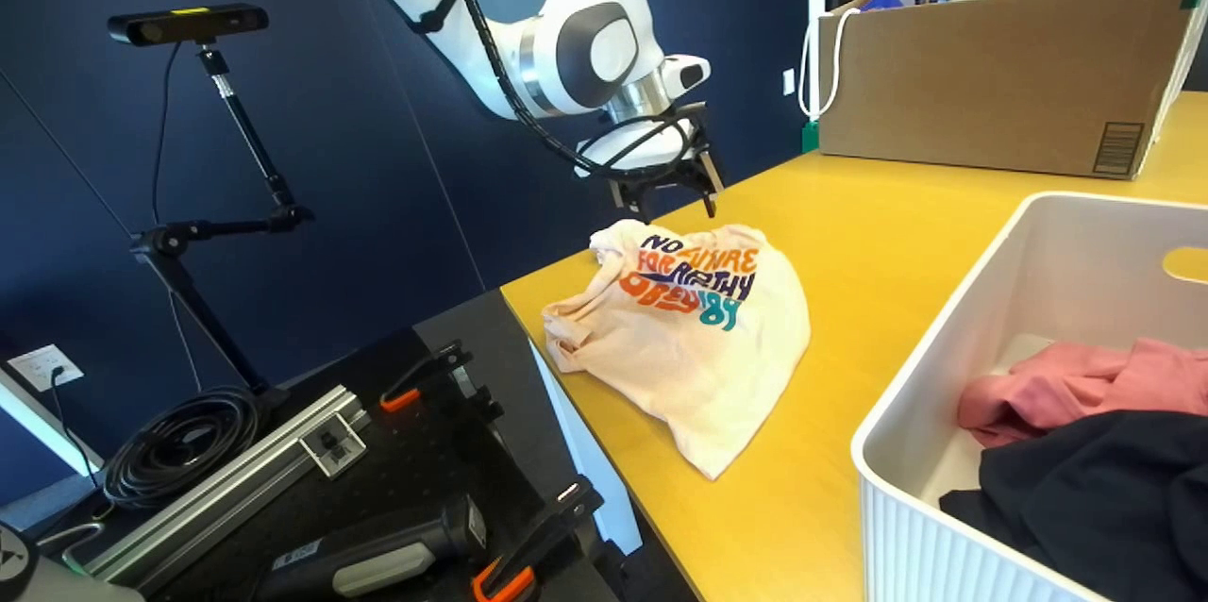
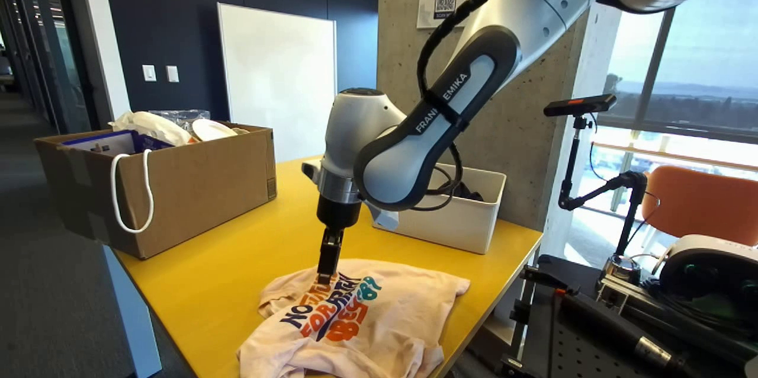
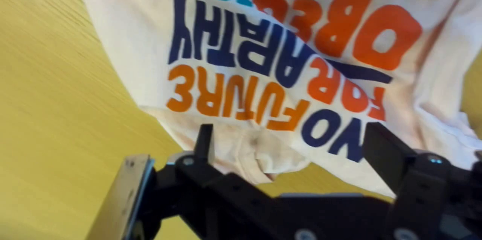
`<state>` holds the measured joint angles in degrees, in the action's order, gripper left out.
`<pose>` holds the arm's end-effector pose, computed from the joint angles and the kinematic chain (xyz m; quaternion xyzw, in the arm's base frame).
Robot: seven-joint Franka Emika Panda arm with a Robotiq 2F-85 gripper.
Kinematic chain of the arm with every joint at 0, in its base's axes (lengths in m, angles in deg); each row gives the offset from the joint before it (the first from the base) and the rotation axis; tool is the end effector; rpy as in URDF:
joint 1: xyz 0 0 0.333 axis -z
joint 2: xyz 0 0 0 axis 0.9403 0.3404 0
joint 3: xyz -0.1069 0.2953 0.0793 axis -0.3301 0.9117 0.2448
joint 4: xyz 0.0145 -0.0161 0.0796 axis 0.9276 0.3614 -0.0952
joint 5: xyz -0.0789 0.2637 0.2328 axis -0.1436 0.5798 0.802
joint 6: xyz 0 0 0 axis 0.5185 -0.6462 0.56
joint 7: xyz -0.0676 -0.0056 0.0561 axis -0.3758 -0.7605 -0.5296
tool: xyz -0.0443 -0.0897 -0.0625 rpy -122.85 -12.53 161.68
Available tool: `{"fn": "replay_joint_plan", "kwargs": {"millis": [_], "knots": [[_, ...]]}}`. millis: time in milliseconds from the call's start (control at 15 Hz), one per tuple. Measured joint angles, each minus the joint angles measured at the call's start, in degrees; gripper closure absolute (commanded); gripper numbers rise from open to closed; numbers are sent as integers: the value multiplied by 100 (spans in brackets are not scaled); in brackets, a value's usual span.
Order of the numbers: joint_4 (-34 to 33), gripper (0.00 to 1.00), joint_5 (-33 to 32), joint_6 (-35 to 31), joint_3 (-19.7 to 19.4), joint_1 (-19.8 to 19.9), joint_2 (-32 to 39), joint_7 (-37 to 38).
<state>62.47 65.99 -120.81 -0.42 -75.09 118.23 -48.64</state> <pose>0.6513 0.1181 0.1847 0.9491 0.2942 0.1084 0.0305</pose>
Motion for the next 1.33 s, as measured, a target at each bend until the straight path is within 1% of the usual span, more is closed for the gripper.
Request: {"fn": "replay_joint_plan", "kwargs": {"millis": [267, 600, 933, 1333], "knots": [[-619, 0, -5, 108, -168, 34, 429, -13], [-1763, 0, -5, 698, -180, -16, 1103, -14], [-2981, 0, -2, 1364, -220, 57, 1836, -110], [-4223, 0, -1, 1848, -215, 9, 2684, -347]]}}
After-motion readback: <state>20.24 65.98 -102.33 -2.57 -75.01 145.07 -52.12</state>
